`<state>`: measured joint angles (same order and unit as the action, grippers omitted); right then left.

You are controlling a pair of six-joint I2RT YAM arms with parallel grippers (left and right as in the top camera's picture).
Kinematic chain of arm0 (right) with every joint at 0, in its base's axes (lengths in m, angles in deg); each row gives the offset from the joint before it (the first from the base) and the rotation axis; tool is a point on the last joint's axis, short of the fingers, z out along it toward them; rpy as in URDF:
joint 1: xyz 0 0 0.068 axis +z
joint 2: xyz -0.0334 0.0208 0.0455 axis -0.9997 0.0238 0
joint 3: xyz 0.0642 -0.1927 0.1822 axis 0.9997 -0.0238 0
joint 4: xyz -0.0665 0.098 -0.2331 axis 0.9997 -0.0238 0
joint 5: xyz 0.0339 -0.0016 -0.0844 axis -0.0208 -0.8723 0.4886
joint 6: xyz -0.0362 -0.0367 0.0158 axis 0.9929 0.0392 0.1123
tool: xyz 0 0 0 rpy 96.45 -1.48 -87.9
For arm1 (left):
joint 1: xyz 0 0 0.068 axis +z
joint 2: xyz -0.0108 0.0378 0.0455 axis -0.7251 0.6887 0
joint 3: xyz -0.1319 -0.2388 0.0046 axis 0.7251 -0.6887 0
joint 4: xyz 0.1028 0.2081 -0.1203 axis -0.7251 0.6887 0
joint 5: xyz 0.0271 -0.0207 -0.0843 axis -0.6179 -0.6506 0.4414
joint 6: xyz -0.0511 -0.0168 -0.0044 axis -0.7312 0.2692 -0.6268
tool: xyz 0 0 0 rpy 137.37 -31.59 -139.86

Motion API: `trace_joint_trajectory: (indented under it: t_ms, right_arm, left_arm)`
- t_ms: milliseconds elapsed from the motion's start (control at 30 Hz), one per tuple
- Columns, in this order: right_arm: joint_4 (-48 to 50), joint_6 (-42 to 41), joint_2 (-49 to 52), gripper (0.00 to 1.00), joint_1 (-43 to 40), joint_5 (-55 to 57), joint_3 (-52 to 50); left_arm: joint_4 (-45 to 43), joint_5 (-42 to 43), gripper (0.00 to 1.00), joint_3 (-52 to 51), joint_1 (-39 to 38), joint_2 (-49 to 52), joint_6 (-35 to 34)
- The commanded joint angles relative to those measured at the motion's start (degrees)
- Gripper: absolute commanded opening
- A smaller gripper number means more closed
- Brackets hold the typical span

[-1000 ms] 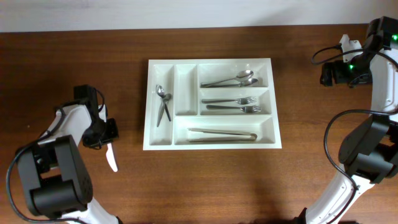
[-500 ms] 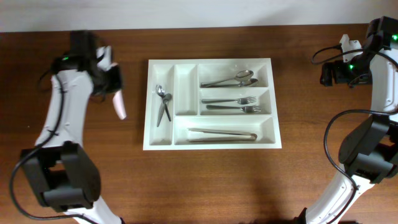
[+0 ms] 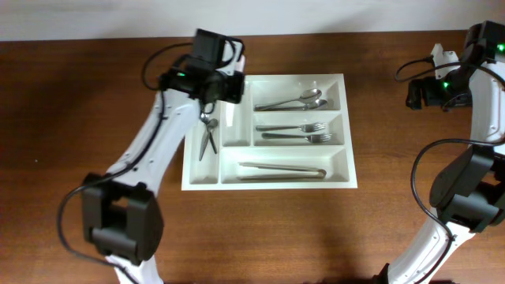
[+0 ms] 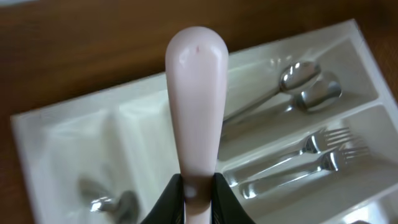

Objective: Pack container
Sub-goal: 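Lift the spatula and carry it right into the tray's second compartment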

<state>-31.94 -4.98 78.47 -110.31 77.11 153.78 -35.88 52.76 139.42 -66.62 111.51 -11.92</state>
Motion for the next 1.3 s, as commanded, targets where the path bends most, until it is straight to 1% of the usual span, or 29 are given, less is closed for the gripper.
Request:
trace_joint_trajectory:
  t_ms: [0,100,233,400,467,600,633,667,700,833,900,933,967,1033,1100,1200,1233,1267]
  right_arm:
    - [0.09,0.57,0.42,0.99,-0.11,-0.5,-0.2]
    - [0.09,0.57,0.42,0.99,-0.11,-0.5,-0.2]
    - [0.09,0.57,0.42,0.99,-0.11,-0.5,-0.2]
    - [0.09,0.57,0.42,0.99,-0.11,-0.5,-0.2]
    - [0.11,0.57,0.42,0.99,-0.11,-0.5,-0.2]
    - [0.11,0.57,0.42,0.99,-0.11,-0.48,-0.2]
    - [0.11,0.57,0.42,0.99,-0.11,-0.5,-0.2]
    - [0.11,0.57,0.42,0.99,-0.11,-0.48,-0.2]
    - [0.11,0.57,0.42,0.99,-0.11,-0.48,-0.2]
    - [0.11,0.57,0.42,0.99,-0.11,-0.48,-0.2]
    - [0.11,0.57,0.42,0.99,-0.11,-0.48,-0.2]
    - [0.09,0.57,0.42,0.99,-0.11,-0.48,-0.2]
    - [0.11,0.57,0.42,0.99,-0.11,-0.5,-0.2]
    - [0.09,0.57,0.42,0.99,-0.11,-0.48,-0.2]
    - [0.11,0.57,0.42,0.99,-0.11,-0.48,-0.2]
    - [0.11,0.57,0.42,0.99,-0.11,-0.48,-0.2]
    - [0.11,0.57,0.42,0.99,-0.11,-0.48,-0.2]
    - [0.11,0.57,0.42,0.99,-0.11,-0.5,-0.2]
  left_arm:
    - [0.31,-1.01,0.02,0.57,-0.17,4.83,-2.51]
    - [0.37,0.81,0.02,0.55,-0.22,6.75,-3.65]
    - [0.48,0.83,0.02,0.55,-0.22,7.65,-6.91]
    - [0.48,0.85,0.03,0.55,-0.22,8.24,-8.02]
    - [0.48,0.85,0.08,0.55,-0.22,8.44,-8.0]
    - [0.46,0.85,0.09,0.55,-0.22,8.48,-8.0]
    - [0.46,0.85,0.13,0.55,-0.22,8.48,-8.0]
    - [0.48,0.85,0.2,0.55,-0.22,8.48,-8.0]
    - [0.48,0.85,0.24,0.55,-0.22,8.48,-8.0]
    - [0.48,0.83,0.24,0.55,-0.22,8.48,-7.98]
    - [0.46,0.81,0.29,0.55,-0.22,8.48,-7.98]
    - [0.44,0.66,0.35,0.57,-0.22,8.48,-7.96]
    - [0.39,0.66,0.44,0.61,-0.22,8.46,-7.82]
    - [0.81,0.66,0.49,1.6,-0.15,8.44,-7.74]
    - [2.84,0.68,0.56,4.33,0.11,8.15,-7.74]
    - [7.63,0.63,0.77,10.56,0.85,6.97,-5.38]
    - [9.25,0.61,0.83,12.68,1.18,6.38,-3.89]
    - [11.26,0.11,0.87,15.15,1.64,5.6,-2.49]
